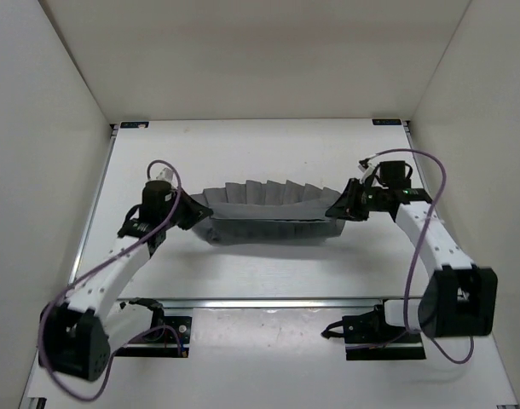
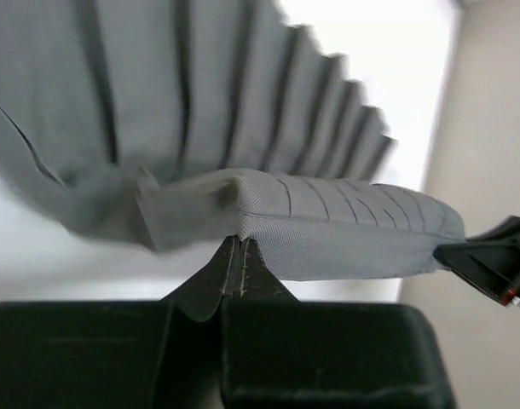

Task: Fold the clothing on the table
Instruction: Fold the skirt

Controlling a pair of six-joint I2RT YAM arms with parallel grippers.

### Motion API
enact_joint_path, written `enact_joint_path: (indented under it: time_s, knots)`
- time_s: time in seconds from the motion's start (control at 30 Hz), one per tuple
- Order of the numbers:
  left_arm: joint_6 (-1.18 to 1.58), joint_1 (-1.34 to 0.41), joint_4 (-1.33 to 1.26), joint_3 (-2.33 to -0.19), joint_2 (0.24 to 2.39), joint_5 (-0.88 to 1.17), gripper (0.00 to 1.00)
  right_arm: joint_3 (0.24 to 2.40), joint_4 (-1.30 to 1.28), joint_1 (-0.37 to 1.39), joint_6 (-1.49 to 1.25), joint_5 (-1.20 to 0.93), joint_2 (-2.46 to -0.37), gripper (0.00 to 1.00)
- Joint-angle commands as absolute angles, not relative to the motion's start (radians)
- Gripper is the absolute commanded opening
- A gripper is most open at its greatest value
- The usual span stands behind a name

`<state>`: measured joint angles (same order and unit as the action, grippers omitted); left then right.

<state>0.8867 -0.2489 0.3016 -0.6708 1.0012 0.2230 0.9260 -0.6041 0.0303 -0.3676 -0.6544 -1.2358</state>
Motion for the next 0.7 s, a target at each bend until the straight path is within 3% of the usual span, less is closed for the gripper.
enact_joint_path:
  time_s: [0.0, 0.17, 0.37, 0.47, 0.53, 0.67]
  knots:
    - [0.831, -0.193, 0.149, -0.747, 1.187, 0.123, 0.0, 1.0, -0.437, 0.002, -0.367, -0.613, -1.369, 0.0]
    - [0.833, -0.153, 0.052, -0.84, 1.38, 0.195, 0.0, 1.101, -0.355, 0.008, -0.397, -0.638, -1.526, 0.0]
    - [0.77, -0.135, 0.123, -1.073, 1.463, 0.216, 0.0, 1.325, -0.403, 0.002, -0.367, -0.647, -1.609, 0.0]
    - [0.743, -0.1, 0.207, -1.334, 1.566, 0.227, 0.0, 1.604, -0.461, 0.002, -0.37, -0.679, -1.711, 0.0]
    - [0.724, -0.087, 0.331, -1.618, 1.681, 0.268, 0.0, 1.911, -0.578, 0.002, -0.342, -0.702, -1.796, 0.0]
    - [0.684, -0.075, 0.506, -1.981, 1.775, 0.271, 0.0, 2.203, -0.684, -0.021, -0.367, -0.736, -1.901, 0.0]
